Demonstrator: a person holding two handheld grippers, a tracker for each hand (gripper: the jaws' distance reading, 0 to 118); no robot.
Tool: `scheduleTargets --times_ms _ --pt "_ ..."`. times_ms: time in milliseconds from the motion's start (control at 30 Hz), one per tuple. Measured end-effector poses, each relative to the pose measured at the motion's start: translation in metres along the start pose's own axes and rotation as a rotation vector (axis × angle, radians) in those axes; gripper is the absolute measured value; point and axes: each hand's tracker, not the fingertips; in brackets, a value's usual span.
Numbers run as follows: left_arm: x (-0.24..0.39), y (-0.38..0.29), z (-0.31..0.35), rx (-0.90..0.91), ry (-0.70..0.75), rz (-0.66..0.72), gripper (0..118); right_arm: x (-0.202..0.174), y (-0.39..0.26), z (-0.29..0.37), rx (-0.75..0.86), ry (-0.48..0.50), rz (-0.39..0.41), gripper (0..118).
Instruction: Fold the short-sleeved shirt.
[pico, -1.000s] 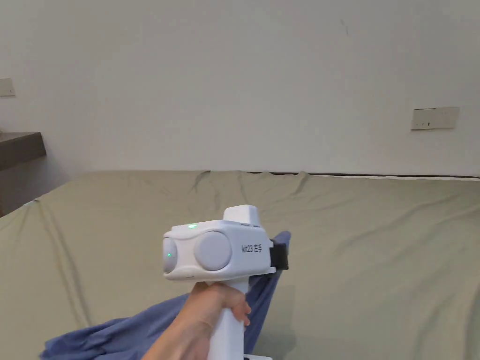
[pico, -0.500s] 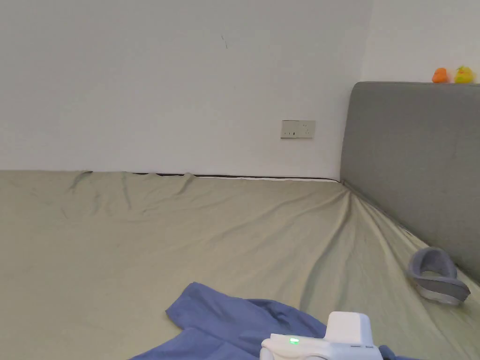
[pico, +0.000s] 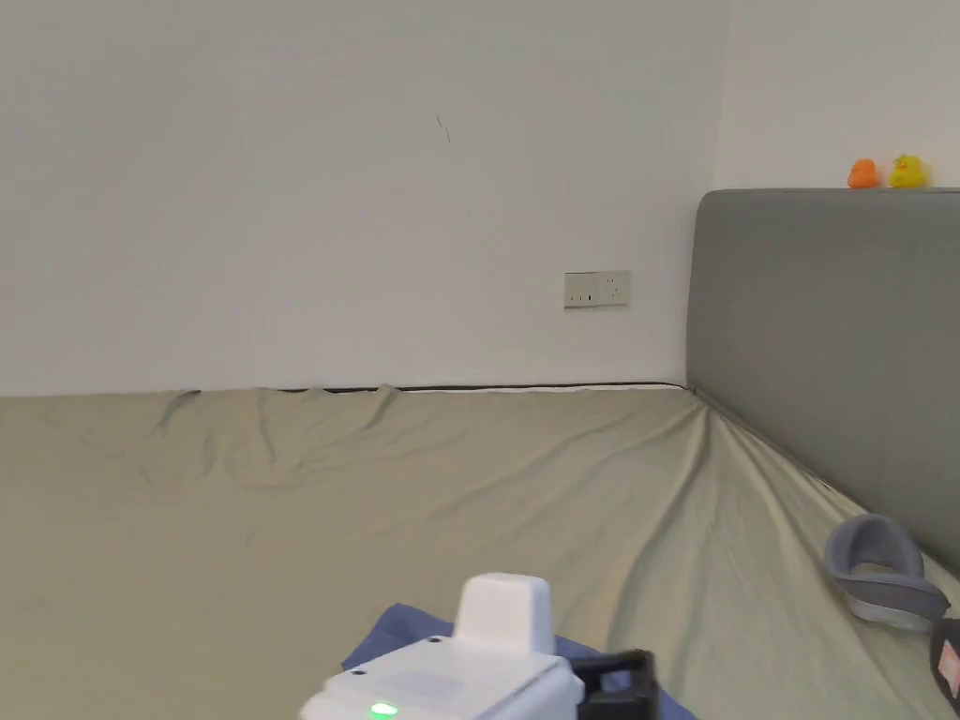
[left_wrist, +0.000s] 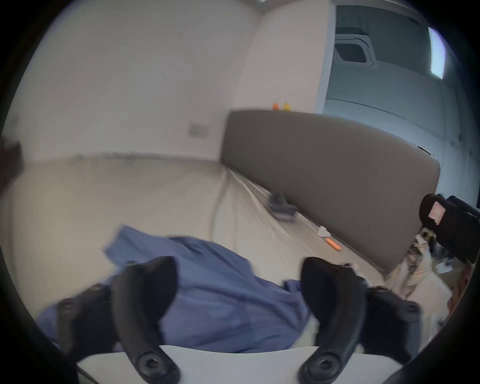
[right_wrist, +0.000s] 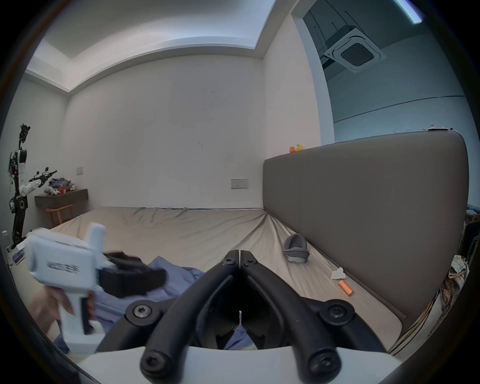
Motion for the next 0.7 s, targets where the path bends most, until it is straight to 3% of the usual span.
scheduleTargets --times_ms 33,67,100,167,333,400,533,700 --pt "-0.008 0.004 0.024 0.041 0.066 -0.018 37 -0.003 0.002 0.001 0.007 0.009 0.001 0" --pt "-0.015 0.009 0.045 0.084 0.119 -0.019 37 -0.006 0.003 0.001 0.016 0.021 0.002 0" --pt "-0.022 0.011 0.065 0.119 0.173 -0.026 28 -0.01 0.005 0.004 0.028 0.038 0.008 0" --pt "-0.033 0.014 0.11 0.219 0.318 -0.003 0 -0.02 0.007 0.005 0.049 0.066 0.021 0" --pt "-0.063 -0.01 0.211 0.306 0.632 -0.025 0 -0.046 0.004 0.01 0.088 0.145 0.051 0" --pt "-0.076 -0.029 0.24 0.259 0.709 -0.016 0 -0.055 -0.004 0.011 0.064 0.186 0.011 0" --pt "-0.12 -0.068 0.266 0.119 0.781 0.095 0 -0.073 -0.021 0.006 0.025 0.224 0.005 0" --pt "-0.135 -0.085 0.266 0.077 0.789 0.091 0 -0.091 -0.032 -0.003 -0.011 0.255 0.015 0"
